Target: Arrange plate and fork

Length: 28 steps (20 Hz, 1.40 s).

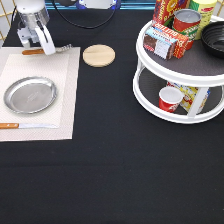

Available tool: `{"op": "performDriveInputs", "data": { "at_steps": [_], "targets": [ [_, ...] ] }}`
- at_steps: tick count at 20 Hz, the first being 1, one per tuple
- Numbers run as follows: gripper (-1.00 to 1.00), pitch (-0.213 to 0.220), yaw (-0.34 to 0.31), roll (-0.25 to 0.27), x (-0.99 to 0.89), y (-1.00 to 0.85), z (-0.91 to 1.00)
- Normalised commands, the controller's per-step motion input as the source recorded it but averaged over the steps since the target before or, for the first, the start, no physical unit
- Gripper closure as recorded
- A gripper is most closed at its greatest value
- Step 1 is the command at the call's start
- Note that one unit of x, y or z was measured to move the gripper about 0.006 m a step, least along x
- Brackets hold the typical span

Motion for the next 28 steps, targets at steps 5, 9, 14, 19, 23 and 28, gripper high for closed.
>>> {"op": "performDriveInputs", "data": {
  "at_steps": [5,9,14,19,23,28],
  "targets": [
    [1.0,-0.103,-0.219,-0.002,0.36,-0.2,0.1],
    [1.0,-0.119,-0.213,0.0,0.11,-0.31,-0.1],
    [1.0,-0.074,-0.257,0.001,-0.19,-0.21,-0.31],
    [1.0,-0.026,-0.169,-0.004,-0.16,0.1,-0.15],
    [1.0,0.0,-0.111,0.0,0.01,0.02,0.0],
    [1.0,0.0,-0.065,0.0,0.0,-0.01,-0.09]
  ]
}}
